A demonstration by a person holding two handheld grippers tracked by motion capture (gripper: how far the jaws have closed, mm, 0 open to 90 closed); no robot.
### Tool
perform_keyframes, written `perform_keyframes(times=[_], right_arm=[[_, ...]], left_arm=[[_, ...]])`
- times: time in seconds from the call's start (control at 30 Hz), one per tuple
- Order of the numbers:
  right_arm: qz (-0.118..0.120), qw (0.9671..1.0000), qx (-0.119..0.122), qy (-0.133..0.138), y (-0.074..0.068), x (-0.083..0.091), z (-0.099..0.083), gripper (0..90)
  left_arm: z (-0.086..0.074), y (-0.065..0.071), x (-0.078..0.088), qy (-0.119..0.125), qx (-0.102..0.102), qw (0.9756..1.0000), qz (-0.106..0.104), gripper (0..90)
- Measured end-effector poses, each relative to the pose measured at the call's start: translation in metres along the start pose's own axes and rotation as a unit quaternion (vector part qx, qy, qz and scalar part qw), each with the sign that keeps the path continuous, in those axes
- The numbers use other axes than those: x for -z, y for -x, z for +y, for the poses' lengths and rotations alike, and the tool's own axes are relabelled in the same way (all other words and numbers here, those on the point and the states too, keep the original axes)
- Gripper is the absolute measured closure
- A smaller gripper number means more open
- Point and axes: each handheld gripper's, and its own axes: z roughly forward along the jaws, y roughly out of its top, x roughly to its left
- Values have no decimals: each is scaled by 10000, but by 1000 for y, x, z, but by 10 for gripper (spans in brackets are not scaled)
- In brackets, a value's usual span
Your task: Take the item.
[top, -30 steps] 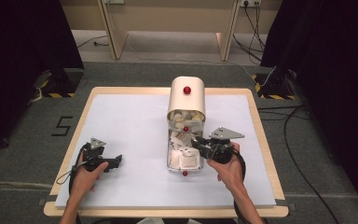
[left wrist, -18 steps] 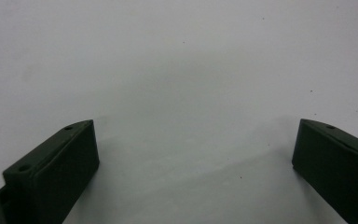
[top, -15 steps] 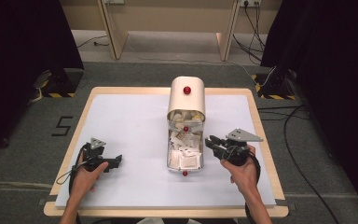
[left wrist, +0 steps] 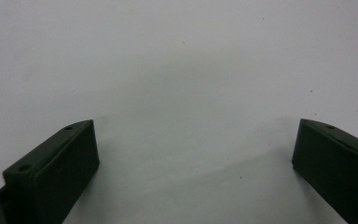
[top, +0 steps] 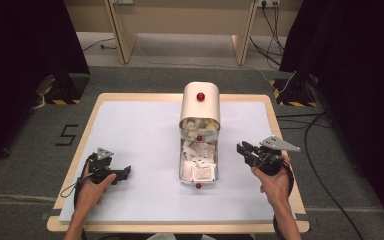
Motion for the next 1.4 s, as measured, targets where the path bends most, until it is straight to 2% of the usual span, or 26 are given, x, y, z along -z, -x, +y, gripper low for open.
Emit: perform_keyframes(times=[0.6,1.4], right_arm=[[-368,9993,-90,-37,24,-1,-13,720],[-690,9970,-251,-256,50,-5,-33,718]], left_arm=[[0,0,0,0,-1,10000,2,0],[0,0,0,1,-1,10000,2,0]])
